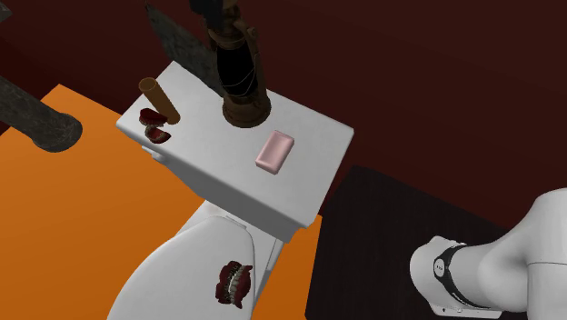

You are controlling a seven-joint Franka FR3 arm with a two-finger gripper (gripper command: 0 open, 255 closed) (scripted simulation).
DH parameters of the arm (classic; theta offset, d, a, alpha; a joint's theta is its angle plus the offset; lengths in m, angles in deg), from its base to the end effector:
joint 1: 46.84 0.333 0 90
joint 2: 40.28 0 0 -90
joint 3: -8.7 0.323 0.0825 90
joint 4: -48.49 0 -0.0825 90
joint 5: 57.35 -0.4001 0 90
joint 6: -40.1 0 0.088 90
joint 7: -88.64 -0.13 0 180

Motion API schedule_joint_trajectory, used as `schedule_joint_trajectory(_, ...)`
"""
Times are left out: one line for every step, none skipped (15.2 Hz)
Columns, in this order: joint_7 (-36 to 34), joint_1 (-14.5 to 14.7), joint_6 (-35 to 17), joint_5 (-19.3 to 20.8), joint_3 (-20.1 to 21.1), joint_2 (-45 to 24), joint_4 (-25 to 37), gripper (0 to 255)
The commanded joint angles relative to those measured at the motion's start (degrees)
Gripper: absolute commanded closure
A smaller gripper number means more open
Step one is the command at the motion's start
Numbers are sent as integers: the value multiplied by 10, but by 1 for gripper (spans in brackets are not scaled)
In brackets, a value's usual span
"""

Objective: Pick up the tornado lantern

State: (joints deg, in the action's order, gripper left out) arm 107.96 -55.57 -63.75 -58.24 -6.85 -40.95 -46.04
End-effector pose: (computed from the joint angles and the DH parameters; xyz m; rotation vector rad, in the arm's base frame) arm 0.5467 -0.2439 0.5859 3.0855 -0.1372 0.2245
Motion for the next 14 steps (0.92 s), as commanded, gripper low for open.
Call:
schedule_joint_trajectory(0,0,-5,1,0,3,-8,0)
schedule_joint_trajectory(0,0,-6,1,0,4,-9,255)
schedule_joint_trajectory(0,0,-6,1,0,4,-9,255)
schedule_joint_trajectory(0,0,-6,1,0,4,-9,255)
schedule_joint_trajectory(0,0,-6,1,0,4,-9,255)
schedule_joint_trajectory(0,0,-6,1,0,4,-9,255)
schedule_joint_trajectory(0,0,-6,1,0,4,-9,255)
schedule_joint_trajectory(0,0,-6,1,0,4,-9,255)
schedule_joint_trajectory(0,0,-6,1,0,4,-9,255)
schedule_joint_trajectory(0,0,-6,1,0,4,-10,255)
schedule_joint_trajectory(0,0,-5,1,0,3,-8,255)
schedule_joint_trajectory(0,0,3,1,0,2,1,255)
schedule_joint_trajectory(0,0,11,0,0,1,10,255)
schedule_joint_trajectory(1,0,19,0,0,-1,20,255)
